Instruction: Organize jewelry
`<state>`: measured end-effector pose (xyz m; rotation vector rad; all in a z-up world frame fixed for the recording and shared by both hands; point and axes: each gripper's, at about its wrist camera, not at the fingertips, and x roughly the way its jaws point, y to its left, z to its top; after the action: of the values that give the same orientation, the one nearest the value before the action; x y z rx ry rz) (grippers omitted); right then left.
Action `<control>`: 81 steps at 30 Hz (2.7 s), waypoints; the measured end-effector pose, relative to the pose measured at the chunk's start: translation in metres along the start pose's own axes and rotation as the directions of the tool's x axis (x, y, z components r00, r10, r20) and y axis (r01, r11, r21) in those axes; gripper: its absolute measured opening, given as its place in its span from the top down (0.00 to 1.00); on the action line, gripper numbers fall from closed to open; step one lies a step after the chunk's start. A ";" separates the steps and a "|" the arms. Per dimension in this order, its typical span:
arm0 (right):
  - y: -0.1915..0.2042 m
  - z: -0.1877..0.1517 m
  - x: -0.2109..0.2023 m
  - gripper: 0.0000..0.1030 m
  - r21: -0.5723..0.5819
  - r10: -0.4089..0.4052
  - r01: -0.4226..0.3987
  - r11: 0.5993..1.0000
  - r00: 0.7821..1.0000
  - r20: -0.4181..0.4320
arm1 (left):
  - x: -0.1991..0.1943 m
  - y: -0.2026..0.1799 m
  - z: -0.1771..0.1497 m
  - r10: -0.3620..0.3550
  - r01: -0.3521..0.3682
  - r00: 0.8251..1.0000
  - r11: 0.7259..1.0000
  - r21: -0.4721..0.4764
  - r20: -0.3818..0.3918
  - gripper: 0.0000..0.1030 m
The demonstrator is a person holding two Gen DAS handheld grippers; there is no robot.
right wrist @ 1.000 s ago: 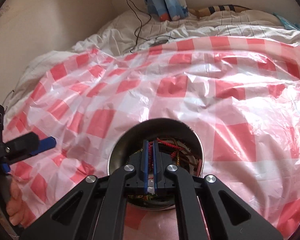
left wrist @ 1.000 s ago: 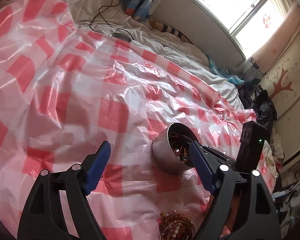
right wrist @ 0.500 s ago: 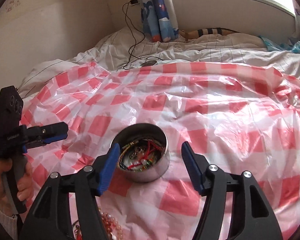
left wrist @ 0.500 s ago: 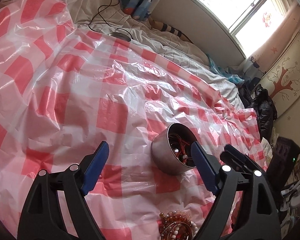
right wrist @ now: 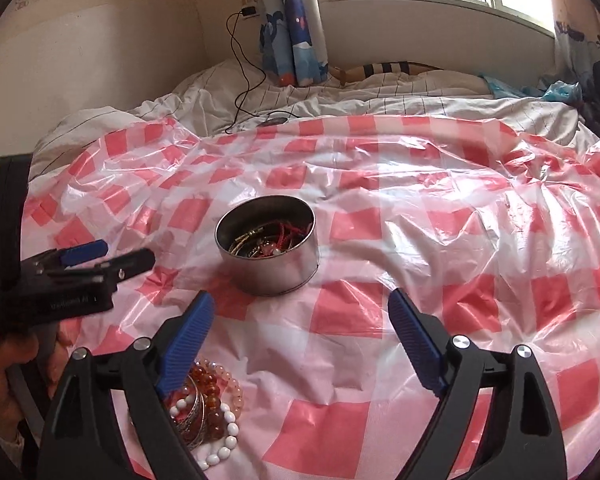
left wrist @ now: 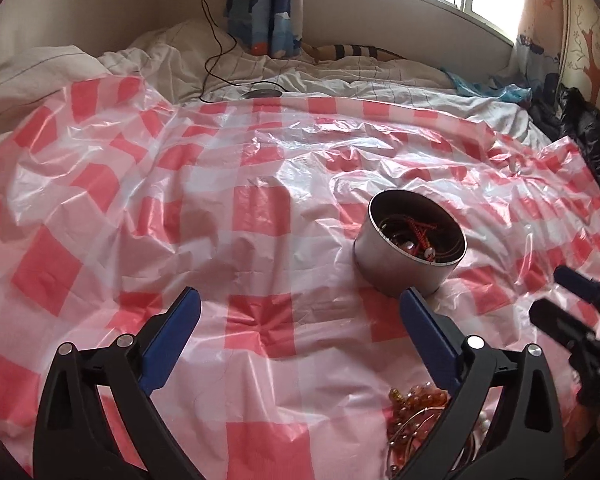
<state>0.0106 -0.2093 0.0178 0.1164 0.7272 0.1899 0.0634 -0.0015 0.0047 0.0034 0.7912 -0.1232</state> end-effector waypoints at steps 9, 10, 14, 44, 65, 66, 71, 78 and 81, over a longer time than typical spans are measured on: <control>0.002 0.003 -0.007 0.10 -0.005 -0.054 0.054 0.999 0.998 0.043 | -0.001 -0.011 0.001 0.077 -0.078 0.996 0.997 0.020 0.039 0.07; 0.000 0.003 -0.006 0.10 0.003 -0.052 0.051 0.999 0.998 0.041 | 0.001 -0.015 0.002 0.078 -0.079 0.996 0.996 0.029 0.036 0.07; -0.001 0.004 -0.005 0.10 0.017 -0.021 0.021 1.000 0.999 0.027 | 0.000 -0.027 0.001 0.075 -0.078 0.996 0.994 0.081 0.041 0.07; -0.007 0.006 -0.002 0.15 -0.016 0.254 -0.256 0.967 0.964 -0.082 | 0.004 0.002 0.007 -0.003 0.003 1.000 0.999 -0.039 -0.014 0.07; 0.058 -0.048 0.025 0.81 -0.275 0.253 -0.380 0.883 0.880 -0.403 | 0.009 0.010 0.012 -0.031 0.029 0.999 0.998 -0.047 -0.042 0.07; 0.059 -0.049 0.025 0.81 -0.276 0.249 -0.376 0.885 0.881 -0.402 | 0.009 0.010 0.011 -0.032 0.029 0.999 0.998 -0.048 -0.043 0.07; 0.055 -0.050 0.027 0.96 -0.260 0.233 -0.345 0.902 0.895 -0.379 | 0.009 0.010 0.012 -0.032 0.030 0.999 0.998 -0.048 -0.043 0.07; 0.034 -0.042 0.010 1.00 -0.172 0.268 -0.328 0.929 0.916 -0.298 | 0.009 0.014 0.009 -0.044 0.041 0.998 0.997 -0.063 -0.044 0.07; 0.026 -0.040 0.009 1.00 -0.110 0.317 -0.362 0.926 0.901 -0.297 | 0.010 0.014 0.009 -0.043 0.040 0.998 0.997 -0.059 -0.051 0.07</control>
<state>-0.0131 -0.1802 -0.0132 0.0606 0.9624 0.6103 0.0782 0.0108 0.0031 -0.0652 0.8470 -0.1396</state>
